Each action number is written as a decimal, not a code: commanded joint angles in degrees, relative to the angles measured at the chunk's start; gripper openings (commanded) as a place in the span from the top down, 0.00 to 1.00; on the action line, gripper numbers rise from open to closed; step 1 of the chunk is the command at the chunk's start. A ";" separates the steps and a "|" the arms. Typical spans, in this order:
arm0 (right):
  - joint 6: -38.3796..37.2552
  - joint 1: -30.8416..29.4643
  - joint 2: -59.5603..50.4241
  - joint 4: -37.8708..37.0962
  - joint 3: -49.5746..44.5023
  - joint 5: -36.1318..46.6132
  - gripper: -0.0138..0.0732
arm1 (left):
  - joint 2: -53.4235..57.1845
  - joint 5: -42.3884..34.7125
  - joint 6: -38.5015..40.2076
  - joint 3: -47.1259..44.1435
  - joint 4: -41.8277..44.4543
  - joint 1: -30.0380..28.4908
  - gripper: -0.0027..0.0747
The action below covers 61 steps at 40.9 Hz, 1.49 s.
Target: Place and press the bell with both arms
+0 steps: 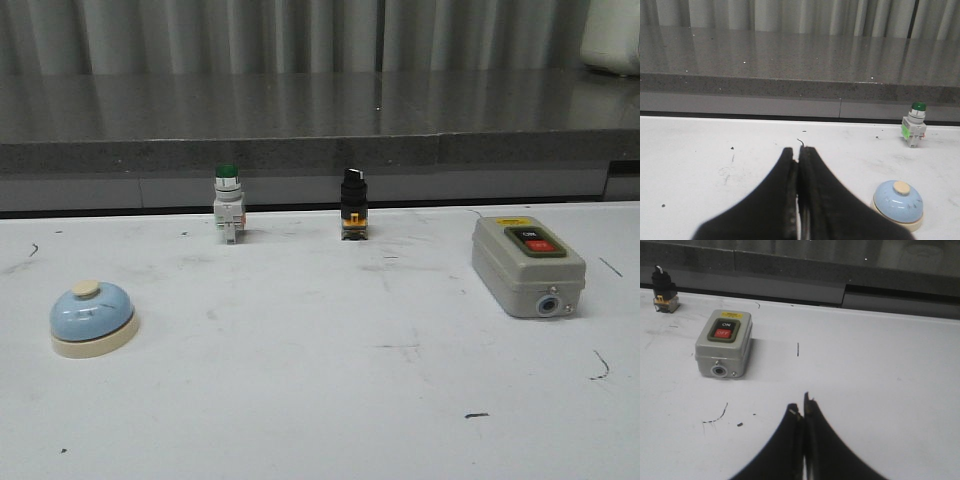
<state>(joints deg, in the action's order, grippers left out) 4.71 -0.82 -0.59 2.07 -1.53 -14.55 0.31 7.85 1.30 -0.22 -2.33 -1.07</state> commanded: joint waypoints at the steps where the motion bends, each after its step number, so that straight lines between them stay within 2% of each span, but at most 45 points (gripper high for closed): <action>1: 0.39 -0.29 -0.64 -0.23 0.32 6.29 0.91 | 0.87 -4.74 0.11 -1.43 -0.46 -0.16 0.99; 7: 0.39 -0.29 -0.64 -0.23 0.32 7.72 0.91 | 0.87 -6.07 0.11 -1.43 -0.46 -0.16 0.99; 16: 0.39 -0.29 -0.64 -0.23 0.50 11.76 0.91 | 0.87 -17.67 0.97 -1.03 -1.93 -0.16 0.99; 19: 0.39 -0.18 -0.64 -0.23 2.00 12.20 0.91 | 0.87 -18.85 1.09 1.09 -3.74 -0.16 0.99; 26: 0.39 -0.18 0.62 -0.23 11.02 9.58 0.91 | -2.47 -11.26 1.09 11.06 -3.64 -0.16 0.99; 32: 0.28 -0.18 8.84 -0.13 20.24 3.45 0.91 | -12.51 -2.88 0.62 18.83 -3.64 -0.16 0.99; 41: 0.28 -0.18 23.29 0.48 30.36 -3.17 0.91 | -23.63 1.08 0.47 24.98 -3.44 -0.16 0.99; 53: 0.28 -0.18 26.07 0.48 31.28 -2.87 0.91 | -25.23 1.19 0.47 24.99 -3.44 -0.16 0.98; 56: 0.28 -0.18 26.07 0.48 31.28 -2.87 0.91 | -25.23 1.19 0.47 24.99 -3.44 -0.16 0.90; 58: 0.28 -0.18 26.07 0.48 31.28 -2.87 0.91 | -25.23 1.08 0.47 24.99 -3.44 -0.16 0.80; 61: 0.28 -0.18 26.07 0.48 31.28 -2.87 0.91 | -25.23 1.08 0.47 24.99 -3.44 -0.16 0.54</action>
<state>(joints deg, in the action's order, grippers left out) 4.71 -0.82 24.69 2.37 27.62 -21.62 -24.17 13.07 1.56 22.50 -5.57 -1.07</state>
